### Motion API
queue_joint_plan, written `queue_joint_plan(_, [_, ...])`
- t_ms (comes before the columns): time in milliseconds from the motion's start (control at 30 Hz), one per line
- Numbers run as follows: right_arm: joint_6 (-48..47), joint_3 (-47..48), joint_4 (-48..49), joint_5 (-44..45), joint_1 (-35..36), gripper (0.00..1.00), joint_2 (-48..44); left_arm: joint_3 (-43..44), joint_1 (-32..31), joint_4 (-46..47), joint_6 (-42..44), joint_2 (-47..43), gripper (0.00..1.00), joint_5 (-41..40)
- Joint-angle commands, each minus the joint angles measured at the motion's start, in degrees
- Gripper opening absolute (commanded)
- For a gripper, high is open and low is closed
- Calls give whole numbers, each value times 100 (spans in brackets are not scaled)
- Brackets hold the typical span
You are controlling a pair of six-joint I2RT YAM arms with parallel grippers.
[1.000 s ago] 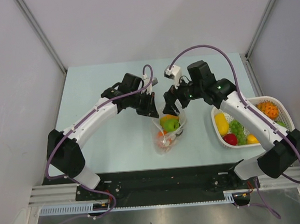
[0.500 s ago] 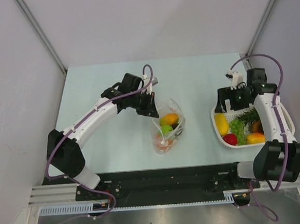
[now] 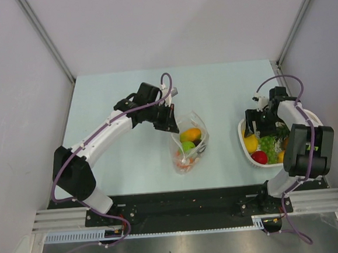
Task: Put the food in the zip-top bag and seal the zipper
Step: Pick up the fake fruit from the bin.
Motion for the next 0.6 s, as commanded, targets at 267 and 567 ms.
queue_joint_plan(267, [350,-123,504,18,314,68,243,144,47,73,23,5,0,23])
queue_joint_plan(567, [103,756,-217,-649,-275,29,-714,91,55,99,-29,-3,0,128])
